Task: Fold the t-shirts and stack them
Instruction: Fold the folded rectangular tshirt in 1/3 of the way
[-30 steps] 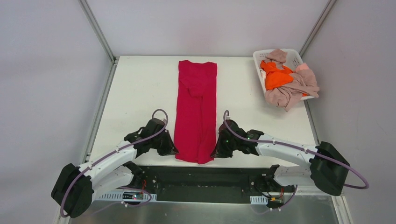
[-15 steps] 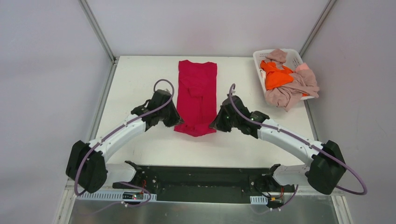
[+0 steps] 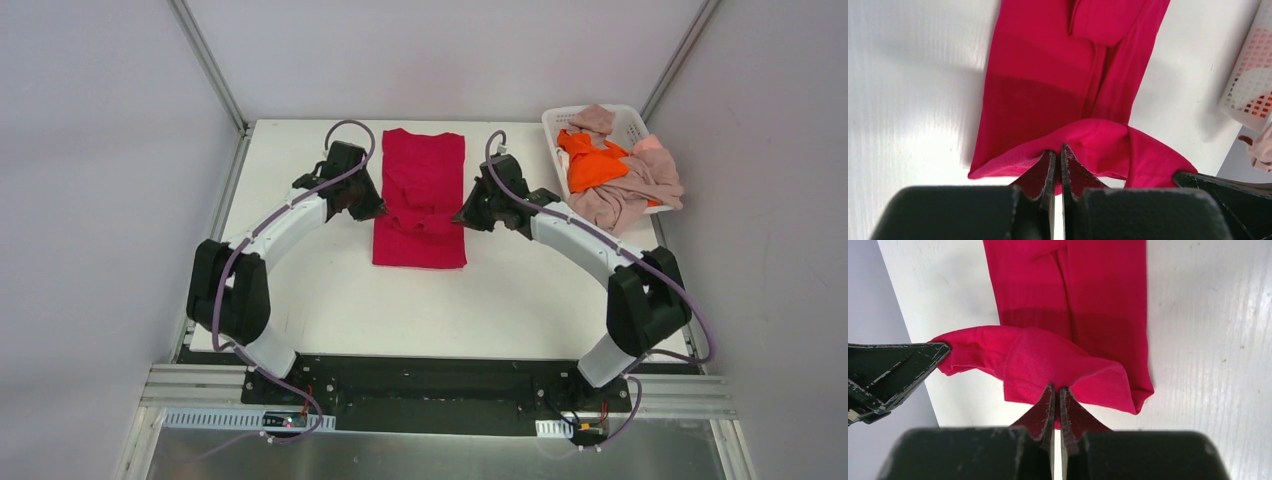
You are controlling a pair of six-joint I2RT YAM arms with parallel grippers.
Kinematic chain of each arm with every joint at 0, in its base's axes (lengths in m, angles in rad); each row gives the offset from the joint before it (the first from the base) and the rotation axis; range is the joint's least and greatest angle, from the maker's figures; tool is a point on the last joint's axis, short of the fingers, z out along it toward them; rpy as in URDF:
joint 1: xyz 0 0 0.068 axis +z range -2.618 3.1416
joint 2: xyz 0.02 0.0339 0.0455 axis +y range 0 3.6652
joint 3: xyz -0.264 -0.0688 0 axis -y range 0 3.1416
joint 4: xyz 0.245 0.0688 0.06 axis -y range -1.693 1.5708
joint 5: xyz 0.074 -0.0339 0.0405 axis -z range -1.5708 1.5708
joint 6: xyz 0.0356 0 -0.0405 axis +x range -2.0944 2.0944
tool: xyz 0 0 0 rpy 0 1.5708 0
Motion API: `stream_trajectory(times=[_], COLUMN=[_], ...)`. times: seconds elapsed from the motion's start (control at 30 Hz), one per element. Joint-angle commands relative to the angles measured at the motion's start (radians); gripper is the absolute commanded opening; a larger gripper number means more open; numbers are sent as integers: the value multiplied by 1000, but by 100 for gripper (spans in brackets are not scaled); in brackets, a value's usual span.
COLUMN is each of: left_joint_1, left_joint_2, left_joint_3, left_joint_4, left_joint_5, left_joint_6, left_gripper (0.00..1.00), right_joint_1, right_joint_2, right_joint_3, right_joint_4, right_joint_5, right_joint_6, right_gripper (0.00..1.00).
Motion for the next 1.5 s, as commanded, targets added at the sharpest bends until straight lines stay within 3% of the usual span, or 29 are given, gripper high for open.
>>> stream_trajectory(times=[0.0, 0.47, 0.77, 0.9, 1.0, 1.1, 1.13, 1.2, 1.33, 1.47], left_joint_1=[23, 65, 96, 117, 138, 153, 156, 157, 157, 157], left_joint_2=[80, 281, 414, 449, 443, 392, 368, 305, 150, -2], left_joint_3=[100, 233, 311, 341, 355, 354, 346, 315, 178, 2], left_joint_4=[5, 6, 3, 3, 0, -5, -9, -17, -19, -19], left_joint_5=[16, 78, 98, 110, 131, 130, 121, 93, 45, -10], left_joint_6=[70, 118, 120, 122, 128, 148, 155, 166, 159, 139], left_gripper=[0, 0, 16, 33, 58, 91, 98, 99, 99, 99], right_joint_1=[-48, -131, -154, -166, -172, -170, -170, -170, -136, -24], right_joint_2=[69, 242, 361, 402, 416, 384, 363, 301, 179, 128], right_joint_3=[78, 171, 239, 279, 321, 338, 331, 291, 150, 79], right_joint_4=[49, 99, 103, 103, 66, 2, -13, -21, 2, 45], right_joint_5=[-81, -152, -92, -67, -67, -36, -15, 5, -4, -90], right_joint_6=[-40, -46, -30, -17, -24, -48, -50, -53, -89, -175], right_gripper=[0, 0, 0, 2, 26, 69, 78, 97, 99, 99])
